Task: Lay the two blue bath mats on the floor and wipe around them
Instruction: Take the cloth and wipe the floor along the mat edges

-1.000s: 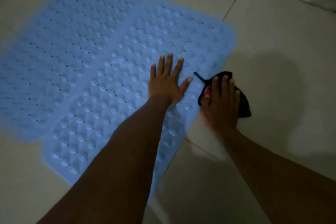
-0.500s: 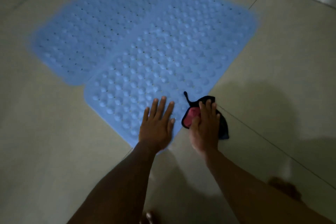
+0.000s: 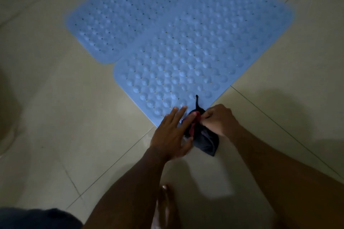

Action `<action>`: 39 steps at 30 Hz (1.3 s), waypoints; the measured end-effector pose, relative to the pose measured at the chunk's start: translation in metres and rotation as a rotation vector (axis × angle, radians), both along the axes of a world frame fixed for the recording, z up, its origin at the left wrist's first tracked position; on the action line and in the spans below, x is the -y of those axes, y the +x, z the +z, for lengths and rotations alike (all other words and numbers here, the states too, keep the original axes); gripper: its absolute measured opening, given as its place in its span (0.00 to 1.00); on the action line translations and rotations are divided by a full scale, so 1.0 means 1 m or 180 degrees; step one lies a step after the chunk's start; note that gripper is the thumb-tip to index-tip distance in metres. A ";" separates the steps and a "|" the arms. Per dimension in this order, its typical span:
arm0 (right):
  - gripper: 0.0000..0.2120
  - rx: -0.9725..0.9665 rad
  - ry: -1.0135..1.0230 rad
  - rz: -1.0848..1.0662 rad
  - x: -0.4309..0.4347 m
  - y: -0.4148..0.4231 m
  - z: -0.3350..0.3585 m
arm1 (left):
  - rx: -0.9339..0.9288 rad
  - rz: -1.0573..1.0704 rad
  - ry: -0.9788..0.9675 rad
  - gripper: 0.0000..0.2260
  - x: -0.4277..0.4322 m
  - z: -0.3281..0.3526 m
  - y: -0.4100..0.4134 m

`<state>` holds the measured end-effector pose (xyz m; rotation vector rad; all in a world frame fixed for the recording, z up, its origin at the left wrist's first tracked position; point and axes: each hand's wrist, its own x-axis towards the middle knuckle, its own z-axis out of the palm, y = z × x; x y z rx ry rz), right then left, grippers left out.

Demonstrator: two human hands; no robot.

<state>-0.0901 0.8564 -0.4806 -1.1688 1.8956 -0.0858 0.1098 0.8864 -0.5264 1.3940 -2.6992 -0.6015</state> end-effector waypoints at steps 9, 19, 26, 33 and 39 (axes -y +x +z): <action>0.16 -0.0608 -0.0853 -0.0077 0.059 -0.028 -0.009 | 0.0056 -0.0108 -0.0468 0.28 -0.017 -0.018 -0.019; 0.30 -0.0728 -0.1753 0.1515 0.033 0.069 -0.055 | 0.0906 0.1320 -0.0536 0.27 -0.080 -0.010 0.049; 0.28 -0.0591 -0.2012 0.2069 0.073 0.124 -0.057 | 0.1032 0.2417 -0.0208 0.29 -0.043 -0.016 0.067; 0.27 -0.0630 -0.2149 0.2439 0.150 0.176 -0.060 | 0.0783 0.2956 -0.0192 0.28 0.044 -0.026 0.093; 0.25 -0.0914 -0.2600 0.2324 0.187 0.206 -0.083 | 0.0831 0.3368 -0.0009 0.30 0.128 -0.021 0.155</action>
